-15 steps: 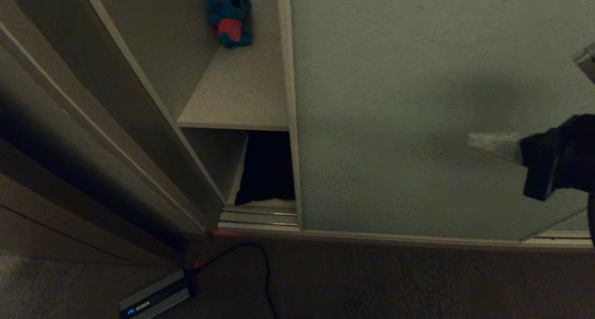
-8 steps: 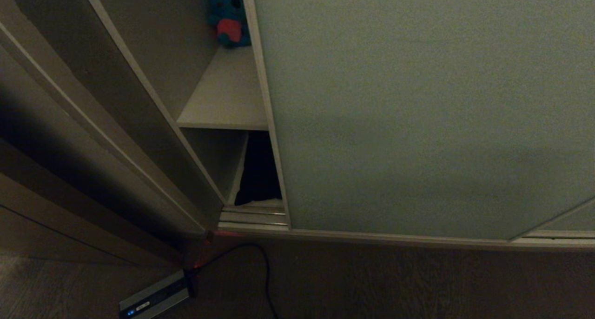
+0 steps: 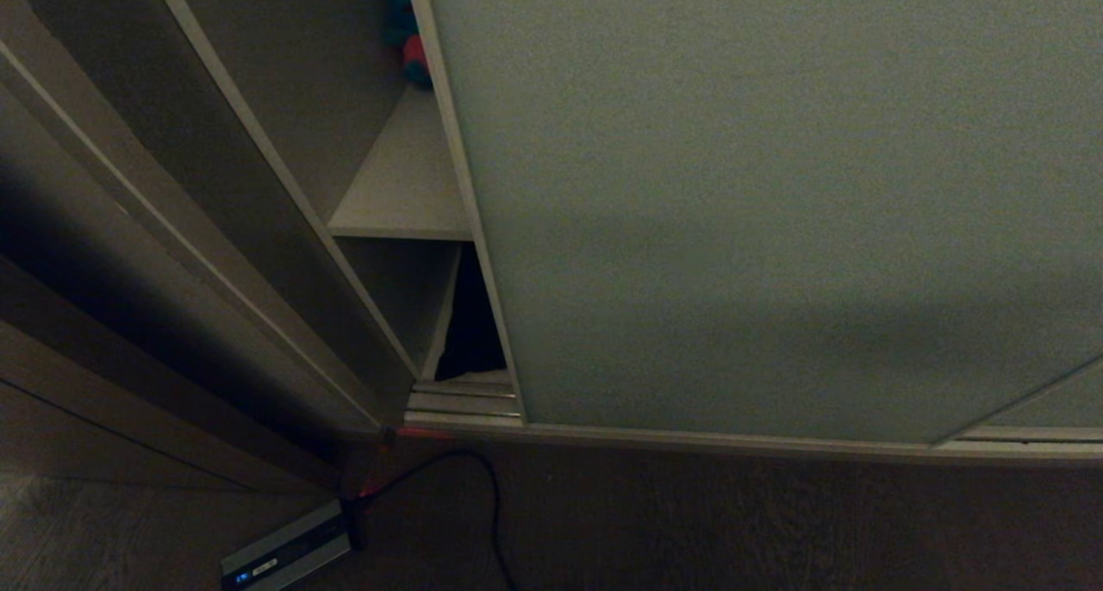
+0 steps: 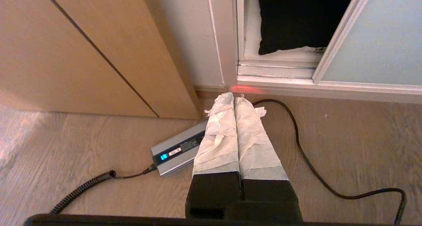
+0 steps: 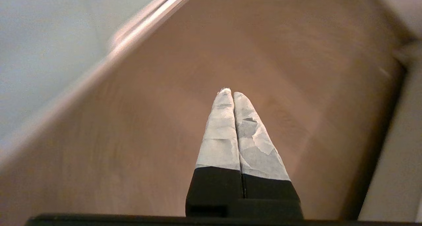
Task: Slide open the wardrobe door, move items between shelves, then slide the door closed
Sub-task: Close the door
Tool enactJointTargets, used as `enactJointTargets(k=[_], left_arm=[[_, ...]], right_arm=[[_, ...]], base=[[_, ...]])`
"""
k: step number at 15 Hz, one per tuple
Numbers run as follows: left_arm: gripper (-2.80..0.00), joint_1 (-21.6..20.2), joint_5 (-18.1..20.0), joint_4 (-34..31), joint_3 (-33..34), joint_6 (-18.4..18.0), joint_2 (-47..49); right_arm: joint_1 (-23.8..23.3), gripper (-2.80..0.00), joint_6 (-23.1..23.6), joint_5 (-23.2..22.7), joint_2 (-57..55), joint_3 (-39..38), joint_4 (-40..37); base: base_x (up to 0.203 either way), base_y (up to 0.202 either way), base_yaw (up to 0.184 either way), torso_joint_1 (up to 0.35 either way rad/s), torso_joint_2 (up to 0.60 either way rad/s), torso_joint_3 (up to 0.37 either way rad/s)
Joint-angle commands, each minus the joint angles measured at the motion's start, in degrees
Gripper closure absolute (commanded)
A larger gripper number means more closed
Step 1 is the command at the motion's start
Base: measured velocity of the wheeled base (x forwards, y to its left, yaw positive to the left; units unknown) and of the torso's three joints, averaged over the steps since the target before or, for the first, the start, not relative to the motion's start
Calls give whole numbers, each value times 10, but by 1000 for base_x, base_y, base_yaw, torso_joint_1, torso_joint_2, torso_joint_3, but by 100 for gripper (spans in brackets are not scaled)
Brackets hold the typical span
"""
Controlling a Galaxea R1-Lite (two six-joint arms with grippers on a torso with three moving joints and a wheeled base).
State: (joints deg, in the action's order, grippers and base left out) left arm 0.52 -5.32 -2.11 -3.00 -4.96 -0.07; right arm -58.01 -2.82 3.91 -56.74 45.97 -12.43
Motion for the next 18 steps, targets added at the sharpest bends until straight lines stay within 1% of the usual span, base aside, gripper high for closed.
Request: enactJointTargets(k=[1,4,5,6,7,8,9,11,13,14,15,17,18], left_arm=[[0,0,0,0,0,0,1],[0,0,0,0,0,0,1],[0,0,0,0,0,0,1],[0,0,0,0,0,0,1],[0,0,0,0,0,0,1],[0,0,0,0,0,0,1],[0,0,0,0,0,0,1],[0,0,0,0,0,0,1],[0,0,0,0,0,0,1],[0,0,0,0,0,0,1],[0,0,0,0,0,0,1],[0,0,0,0,0,0,1],[0,0,0,0,0,0,1]], right_arm=[[-48,0,-20,2,-96,70,5],[-75,0,-37,-4,-205,170,19],[-79,0,-39,-22,-240,208,26],[-81,0,-41,-71,-266,247,31],[-84,0,-47,-142,-289,288,34],[-86,0,-65,-191,-313,327,37],[-86,0,-88,-230,-333,362,38],[-87,0,-140,-337,-375,429,39],[-88,0,-163,-420,-398,455,39],[-88,0,-182,-449,-408,465,39],[-88,0,-201,-466,-416,476,39],[-87,0,-227,-492,-435,504,39],[-87,0,-233,-498,-445,516,39]], base=[[0,0,0,0,0,0],[0,0,0,0,0,0],[0,0,0,0,0,0],[0,0,0,0,0,0],[0,0,0,0,0,0],[0,0,0,0,0,0],[0,0,0,0,0,0],[0,0,0,0,0,0],[0,0,0,0,0,0],[0,0,0,0,0,0],[0,0,0,0,0,0],[0,0,0,0,0,0],[0,0,0,0,0,0]])
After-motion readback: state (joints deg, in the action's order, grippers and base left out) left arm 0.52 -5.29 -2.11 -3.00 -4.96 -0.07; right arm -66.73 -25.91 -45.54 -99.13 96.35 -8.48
